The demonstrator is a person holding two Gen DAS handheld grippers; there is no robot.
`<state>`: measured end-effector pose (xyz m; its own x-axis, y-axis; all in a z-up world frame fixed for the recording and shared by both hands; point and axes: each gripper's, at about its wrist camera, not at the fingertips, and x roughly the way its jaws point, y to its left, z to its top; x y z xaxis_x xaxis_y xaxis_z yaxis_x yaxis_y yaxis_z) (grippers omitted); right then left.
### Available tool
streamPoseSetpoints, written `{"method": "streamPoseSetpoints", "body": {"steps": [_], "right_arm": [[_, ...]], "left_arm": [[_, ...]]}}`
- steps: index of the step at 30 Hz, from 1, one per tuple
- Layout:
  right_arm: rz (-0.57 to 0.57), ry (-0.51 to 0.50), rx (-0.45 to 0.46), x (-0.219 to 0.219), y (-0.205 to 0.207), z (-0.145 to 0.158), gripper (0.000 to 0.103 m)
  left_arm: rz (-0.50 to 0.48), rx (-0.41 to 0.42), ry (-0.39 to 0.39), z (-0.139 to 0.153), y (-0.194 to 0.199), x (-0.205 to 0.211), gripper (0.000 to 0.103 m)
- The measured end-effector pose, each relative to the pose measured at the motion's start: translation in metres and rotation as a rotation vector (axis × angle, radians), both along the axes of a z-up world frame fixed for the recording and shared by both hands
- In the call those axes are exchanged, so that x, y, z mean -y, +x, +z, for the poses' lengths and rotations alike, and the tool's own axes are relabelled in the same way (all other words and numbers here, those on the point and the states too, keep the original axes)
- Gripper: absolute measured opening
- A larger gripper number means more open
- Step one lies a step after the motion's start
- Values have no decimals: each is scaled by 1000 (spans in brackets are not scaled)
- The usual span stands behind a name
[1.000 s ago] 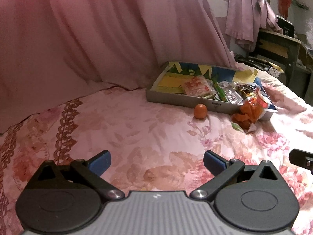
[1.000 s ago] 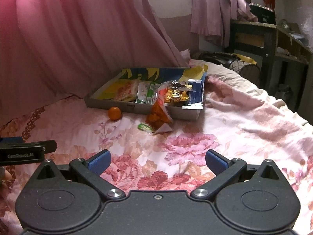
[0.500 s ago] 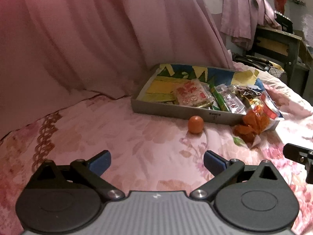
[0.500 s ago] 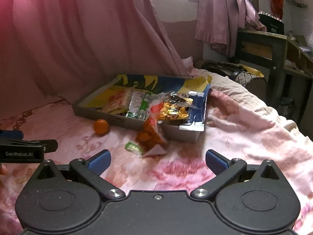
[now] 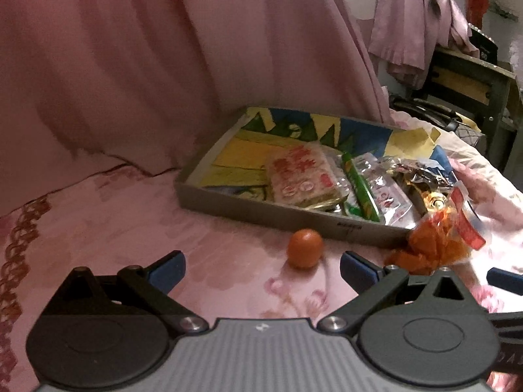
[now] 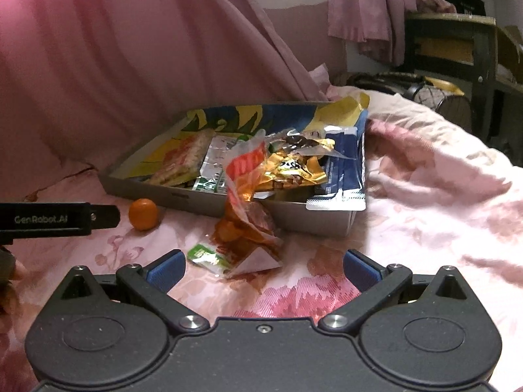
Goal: Organize snacks
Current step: 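Move both open tools toward the orange and red-orange snack bag, then grasp the small orange with the left tool while the right tool grasps the red-orange snack bag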
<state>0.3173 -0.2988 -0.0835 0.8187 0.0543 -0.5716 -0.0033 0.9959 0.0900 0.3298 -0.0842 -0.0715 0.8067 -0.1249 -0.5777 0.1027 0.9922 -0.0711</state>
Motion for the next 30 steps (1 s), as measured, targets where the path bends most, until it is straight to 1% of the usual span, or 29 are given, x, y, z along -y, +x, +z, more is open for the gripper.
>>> {"method": "streamPoseSetpoints", "body": {"steps": [6, 10, 12, 14, 19, 24, 27, 30], "right_arm": [[-12, 19, -2, 4, 15, -8, 101], [4, 17, 5, 2, 18, -9, 97], [12, 9, 9, 0, 20, -10, 94], [21, 4, 6, -2, 22, -12, 89], [21, 25, -18, -2, 29, -20, 84], [29, 39, -14, -2, 35, -23, 79], [34, 43, -10, -4, 37, -24, 75], [38, 44, -6, -5, 39, -24, 68]], "left_arm": [[-27, 2, 15, -7, 19, 13, 103], [-35, -10, 14, -13, 27, 16, 103], [-40, -11, 13, -15, 30, 17, 103], [-37, -1, 22, -17, 32, 18, 103], [-43, -7, 52, -23, 36, 22, 103], [-37, -17, 38, -26, 37, 19, 102], [-44, -14, 22, -26, 37, 15, 98], [-65, -13, 14, -25, 37, 14, 90]]}}
